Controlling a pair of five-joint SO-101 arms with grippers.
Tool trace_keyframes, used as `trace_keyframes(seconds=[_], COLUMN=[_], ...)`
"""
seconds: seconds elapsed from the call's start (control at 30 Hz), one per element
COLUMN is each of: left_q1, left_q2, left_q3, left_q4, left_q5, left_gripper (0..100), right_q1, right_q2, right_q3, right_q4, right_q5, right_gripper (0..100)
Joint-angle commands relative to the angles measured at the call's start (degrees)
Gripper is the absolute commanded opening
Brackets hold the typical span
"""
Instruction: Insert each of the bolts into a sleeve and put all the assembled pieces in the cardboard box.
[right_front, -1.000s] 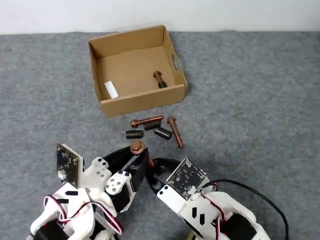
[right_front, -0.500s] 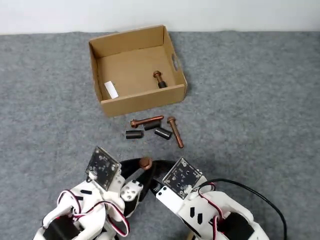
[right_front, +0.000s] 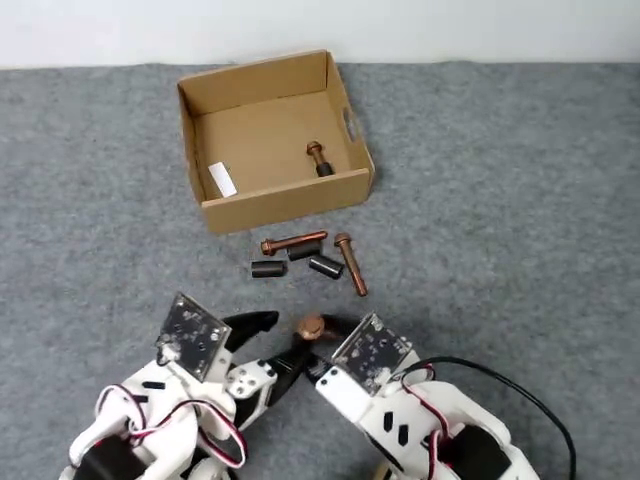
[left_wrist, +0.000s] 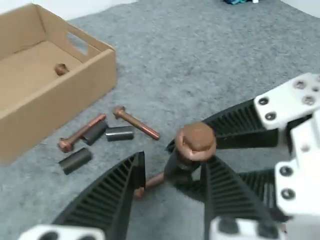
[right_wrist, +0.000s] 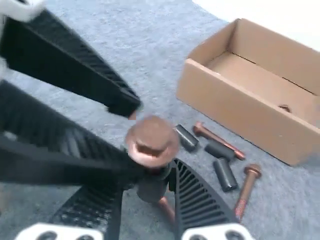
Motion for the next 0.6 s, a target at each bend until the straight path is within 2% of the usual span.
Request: trace_keyframes(seconds=[0.0, 0.2, 0.33, 0.47, 0.57], left_q1=[-2.5, -2.8, -3.2, -12.0, -22.5], left_q2=[0.4, 0.2, 0.0, 0.0, 0.0], left_q3=[-5.8, -10.8, -10.6, -6.4, 0.7], left_q4=[0.4, 0.4, 0.2, -0.1, -0.1], left_q5=[0.0, 1.6, 2.5, 2.3, 2.1], left_gripper=[19, 16, 1, 0, 0], right_q1=[2.0, 2.1, 2.1, 5.9, 14.0], right_q2=[0.0, 0.1, 0.1, 0.2, 0.3], right_q3=[-0.1, 0.1, 0.1, -0.1, 0.0], right_q4=[-2.1, -1.7, -1.7, -2.0, -1.6], right_q5=[0.2, 0.2, 0.2, 0.0, -5.8], right_gripper=[0.9, 0.9, 0.9, 0.9, 0.9])
